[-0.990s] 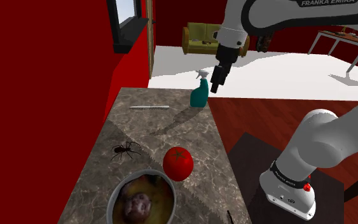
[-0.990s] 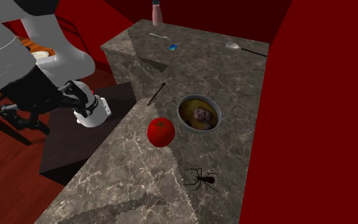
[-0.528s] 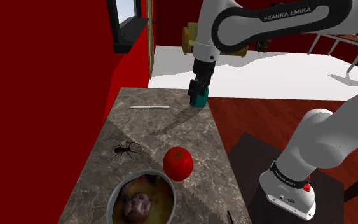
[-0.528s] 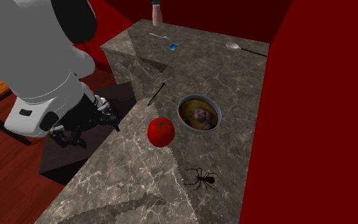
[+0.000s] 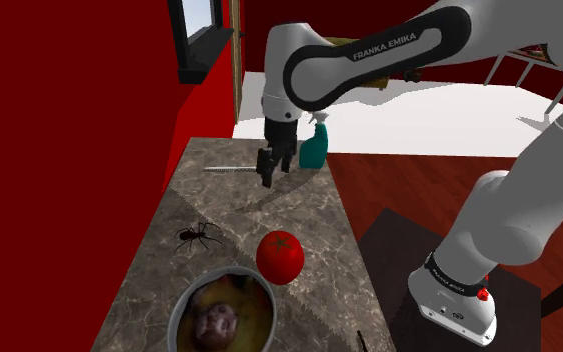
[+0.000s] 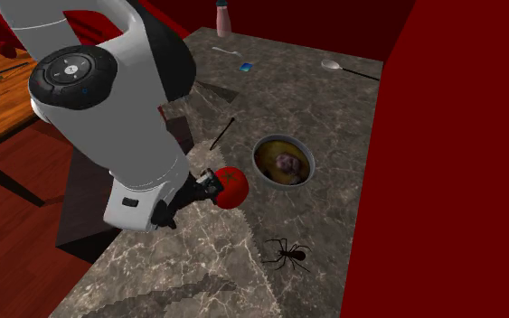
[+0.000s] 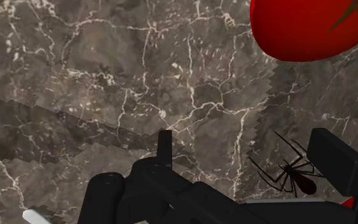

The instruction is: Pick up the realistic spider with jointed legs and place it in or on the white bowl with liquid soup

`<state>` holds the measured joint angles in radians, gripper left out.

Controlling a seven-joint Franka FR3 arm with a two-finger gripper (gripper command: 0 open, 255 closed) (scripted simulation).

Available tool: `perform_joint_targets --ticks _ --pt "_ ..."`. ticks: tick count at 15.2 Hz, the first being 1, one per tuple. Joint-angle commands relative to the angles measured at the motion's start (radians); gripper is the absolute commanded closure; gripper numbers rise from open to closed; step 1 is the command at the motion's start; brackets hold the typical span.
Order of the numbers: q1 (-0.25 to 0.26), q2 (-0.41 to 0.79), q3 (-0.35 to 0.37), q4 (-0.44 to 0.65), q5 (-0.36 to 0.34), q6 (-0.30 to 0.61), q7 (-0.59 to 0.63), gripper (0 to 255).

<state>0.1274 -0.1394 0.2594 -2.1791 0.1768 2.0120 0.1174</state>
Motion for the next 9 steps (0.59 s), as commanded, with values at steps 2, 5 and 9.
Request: perform_joint_targets --ticks 2,5,9 --pt "0.018 0.116 0.028 0.066 -0.009 0.04 0.046 0" --pt "0.039 0.228 0.048 0.145 -0.026 0.063 0.09 0" --pt "0.076 0.38 0.064 0.267 -0.055 0.08 0.146 0"
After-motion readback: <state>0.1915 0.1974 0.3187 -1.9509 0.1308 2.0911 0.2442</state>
